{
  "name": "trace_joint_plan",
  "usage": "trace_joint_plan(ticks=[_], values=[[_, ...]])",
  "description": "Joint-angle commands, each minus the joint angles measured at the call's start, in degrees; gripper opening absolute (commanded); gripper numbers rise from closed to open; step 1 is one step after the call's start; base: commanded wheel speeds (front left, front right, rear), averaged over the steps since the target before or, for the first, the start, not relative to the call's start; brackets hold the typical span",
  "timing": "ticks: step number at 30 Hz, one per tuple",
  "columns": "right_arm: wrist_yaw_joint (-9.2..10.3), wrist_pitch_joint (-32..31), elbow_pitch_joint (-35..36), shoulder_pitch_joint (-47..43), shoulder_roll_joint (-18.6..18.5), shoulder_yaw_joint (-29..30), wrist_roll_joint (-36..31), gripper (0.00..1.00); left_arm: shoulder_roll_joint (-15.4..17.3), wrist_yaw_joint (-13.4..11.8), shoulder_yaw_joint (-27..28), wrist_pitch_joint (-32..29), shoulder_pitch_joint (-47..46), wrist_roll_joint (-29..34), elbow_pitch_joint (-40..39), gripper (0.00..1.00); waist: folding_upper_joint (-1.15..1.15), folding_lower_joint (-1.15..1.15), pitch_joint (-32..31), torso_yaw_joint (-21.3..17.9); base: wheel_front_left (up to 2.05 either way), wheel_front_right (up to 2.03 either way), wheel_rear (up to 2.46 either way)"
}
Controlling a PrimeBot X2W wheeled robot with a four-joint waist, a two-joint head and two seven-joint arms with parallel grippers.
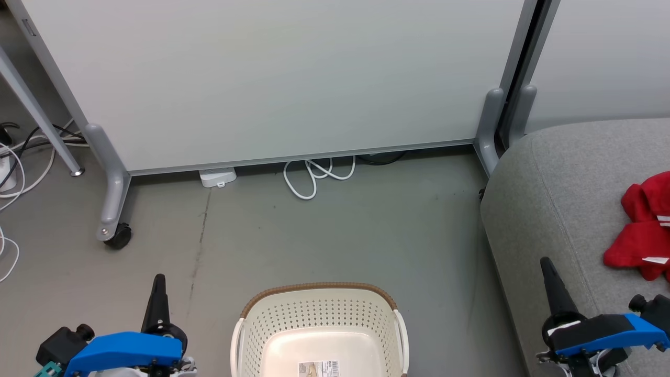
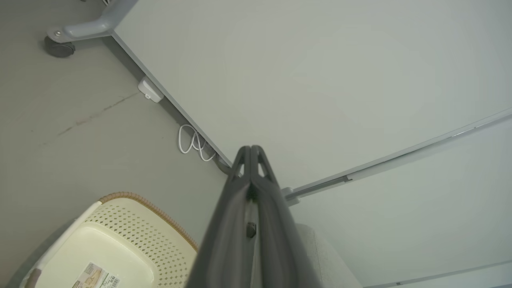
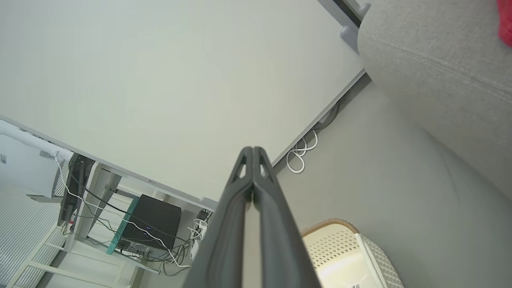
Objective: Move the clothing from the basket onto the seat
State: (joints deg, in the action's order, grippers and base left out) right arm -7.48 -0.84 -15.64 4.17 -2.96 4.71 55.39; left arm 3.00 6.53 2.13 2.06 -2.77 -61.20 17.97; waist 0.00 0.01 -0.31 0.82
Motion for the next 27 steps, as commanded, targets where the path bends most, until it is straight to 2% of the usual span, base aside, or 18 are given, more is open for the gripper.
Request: trace_joint_plan(ticks=[1, 27], values=[[-0.02, -0.3, 0.8, 1.4, 0.0, 0.3, 2.1, 0.0, 0.1, -0.2, 0.5, -0.4, -1.6, -1.7, -1.0, 0.0, 0.0, -0.01, 0.0, 0.0, 0.0, 0.0, 0.0], [-0.02, -2.8, 1.0, 2.3, 0.1, 1.0, 17.6, 0.0, 0.0, -0.4, 2.3, -4.1, -2.7, -14.7, -3.1, 0.0, 0.0, -0.01, 0.1, -0.3, 0.0, 0.0, 0.0]])
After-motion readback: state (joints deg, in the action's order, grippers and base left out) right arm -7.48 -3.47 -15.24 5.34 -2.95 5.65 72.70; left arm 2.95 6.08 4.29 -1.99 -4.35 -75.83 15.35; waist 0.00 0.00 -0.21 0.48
